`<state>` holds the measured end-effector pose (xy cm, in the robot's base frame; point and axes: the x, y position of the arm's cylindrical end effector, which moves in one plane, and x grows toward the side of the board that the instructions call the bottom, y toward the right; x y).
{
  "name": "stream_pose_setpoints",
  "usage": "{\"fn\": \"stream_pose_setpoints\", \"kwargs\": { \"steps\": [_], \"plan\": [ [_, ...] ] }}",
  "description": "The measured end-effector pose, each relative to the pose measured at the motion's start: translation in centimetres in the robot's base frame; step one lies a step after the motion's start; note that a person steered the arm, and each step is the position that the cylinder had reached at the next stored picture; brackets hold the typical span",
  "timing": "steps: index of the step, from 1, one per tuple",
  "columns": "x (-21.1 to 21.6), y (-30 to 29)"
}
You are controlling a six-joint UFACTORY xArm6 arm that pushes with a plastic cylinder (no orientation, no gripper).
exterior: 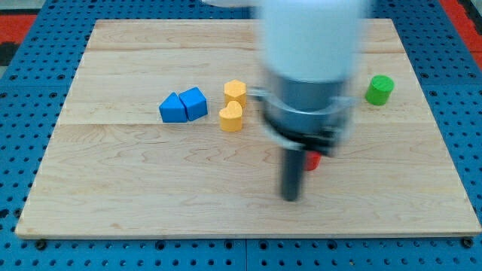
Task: Move red circle away from the red star
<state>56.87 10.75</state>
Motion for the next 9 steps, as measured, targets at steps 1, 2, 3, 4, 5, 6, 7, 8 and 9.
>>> {"fn": "stream_pose_setpoints", "kwargs": {
  "steps": [1, 2, 3, 4, 5, 6, 7, 8, 9],
  "plan": [
    [-1.7, 5.0],
    [-6.5, 2.6],
    [-8.1, -2.7],
    [-3.6, -4.0],
    [-2.3, -6.8],
    [-1.8, -11.6],
    [2.7, -12.7],
    [0.5, -14.0],
    [-3.0, -13.8]
  ]
}}
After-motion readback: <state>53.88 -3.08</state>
